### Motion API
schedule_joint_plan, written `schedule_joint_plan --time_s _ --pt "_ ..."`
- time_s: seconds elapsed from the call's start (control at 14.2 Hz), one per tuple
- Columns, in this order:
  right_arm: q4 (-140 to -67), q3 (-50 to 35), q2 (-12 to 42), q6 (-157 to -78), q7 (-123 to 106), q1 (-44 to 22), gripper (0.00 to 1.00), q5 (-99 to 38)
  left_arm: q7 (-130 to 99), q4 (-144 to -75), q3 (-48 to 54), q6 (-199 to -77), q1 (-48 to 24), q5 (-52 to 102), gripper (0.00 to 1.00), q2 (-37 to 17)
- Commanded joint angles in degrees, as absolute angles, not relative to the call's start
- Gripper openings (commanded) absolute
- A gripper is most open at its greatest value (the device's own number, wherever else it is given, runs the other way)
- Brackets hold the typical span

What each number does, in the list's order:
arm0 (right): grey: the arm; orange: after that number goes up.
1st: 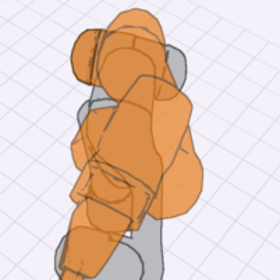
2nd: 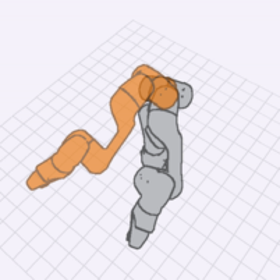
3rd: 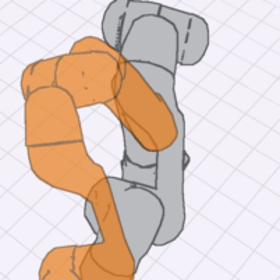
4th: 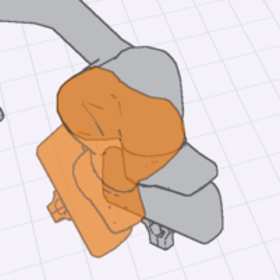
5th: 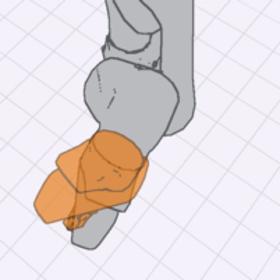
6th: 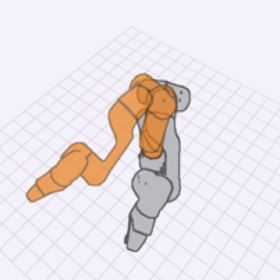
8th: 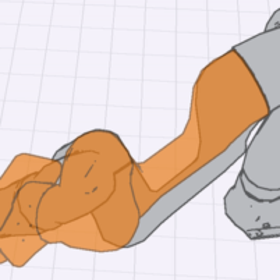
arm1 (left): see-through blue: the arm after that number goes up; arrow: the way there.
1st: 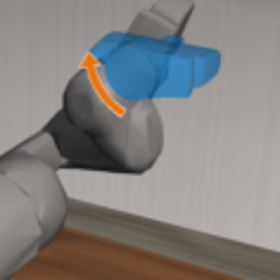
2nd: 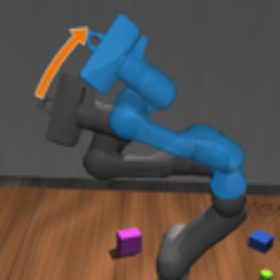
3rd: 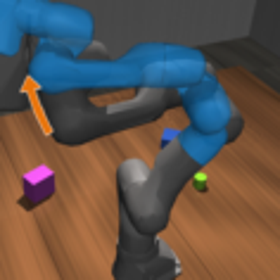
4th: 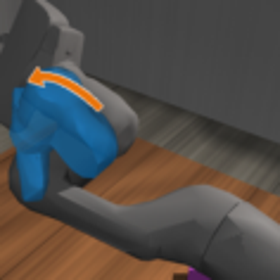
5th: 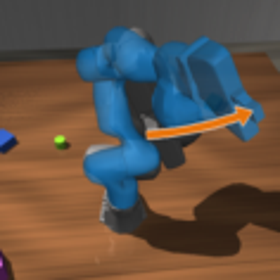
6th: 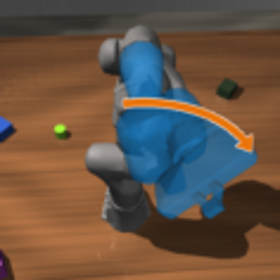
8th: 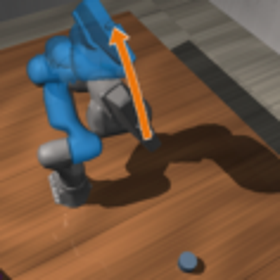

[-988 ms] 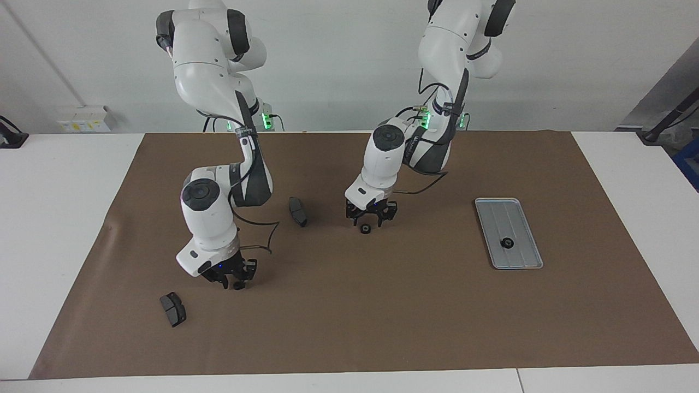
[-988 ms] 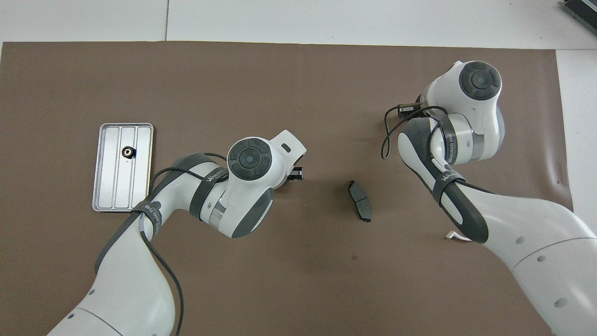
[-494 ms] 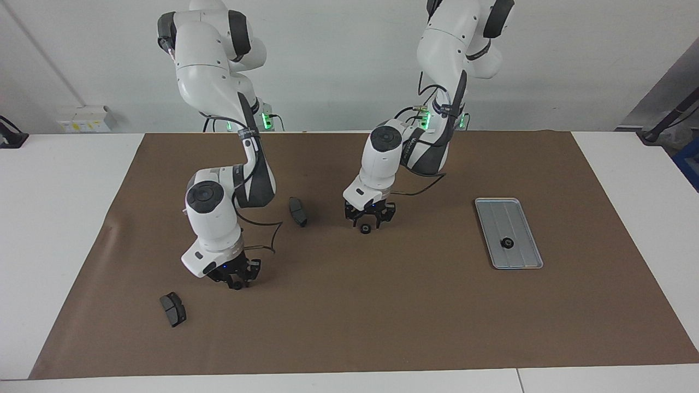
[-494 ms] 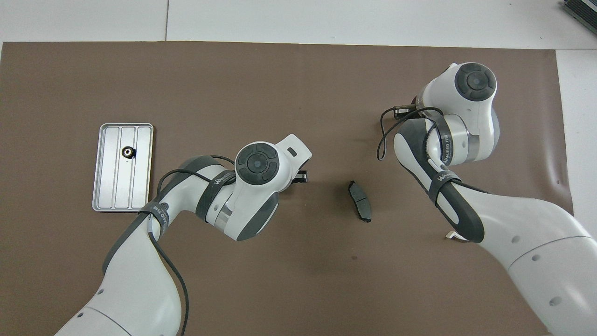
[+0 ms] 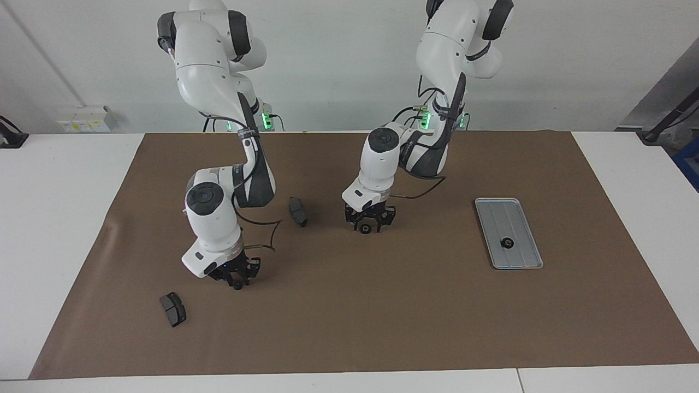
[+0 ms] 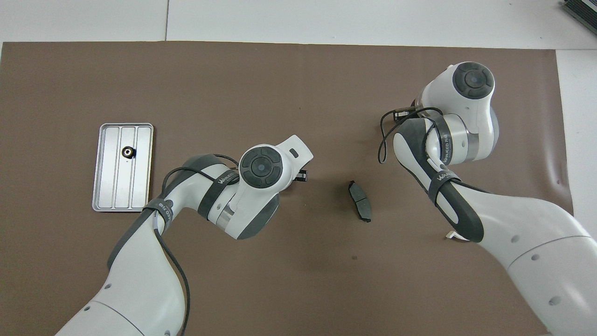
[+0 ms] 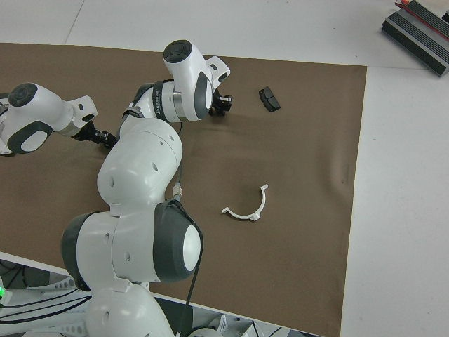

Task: Pick bearing gear from pile to tray
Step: 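Grasp the second bearing at the table center with the left gripper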

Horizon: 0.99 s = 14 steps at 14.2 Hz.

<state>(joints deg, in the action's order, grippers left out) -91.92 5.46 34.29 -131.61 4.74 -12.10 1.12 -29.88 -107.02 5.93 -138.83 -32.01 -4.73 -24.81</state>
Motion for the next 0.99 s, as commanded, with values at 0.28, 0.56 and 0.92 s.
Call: schedule_joint_plan --time_s 0.28,0.56,0.92 --pt "-92.1 5.0 34.1 -130.3 1.1 -11.3 0.43 -0.1 -26.9 -106.3 5.3 -140.0 -32.8 -6.8 0.63 -25.6" --pt "-92.2 5.0 34.2 -131.0 1.1 -11.3 0.3 -0.1 -26.3 -106.3 5.3 -139.9 -33.0 -6.8 0.53 -25.6" --pt "-92.2 5.0 34.2 -131.0 1.2 -11.3 0.0 -0.2 -25.0 -106.6 5.4 -139.8 -33.0 -6.8 0.26 -25.6"
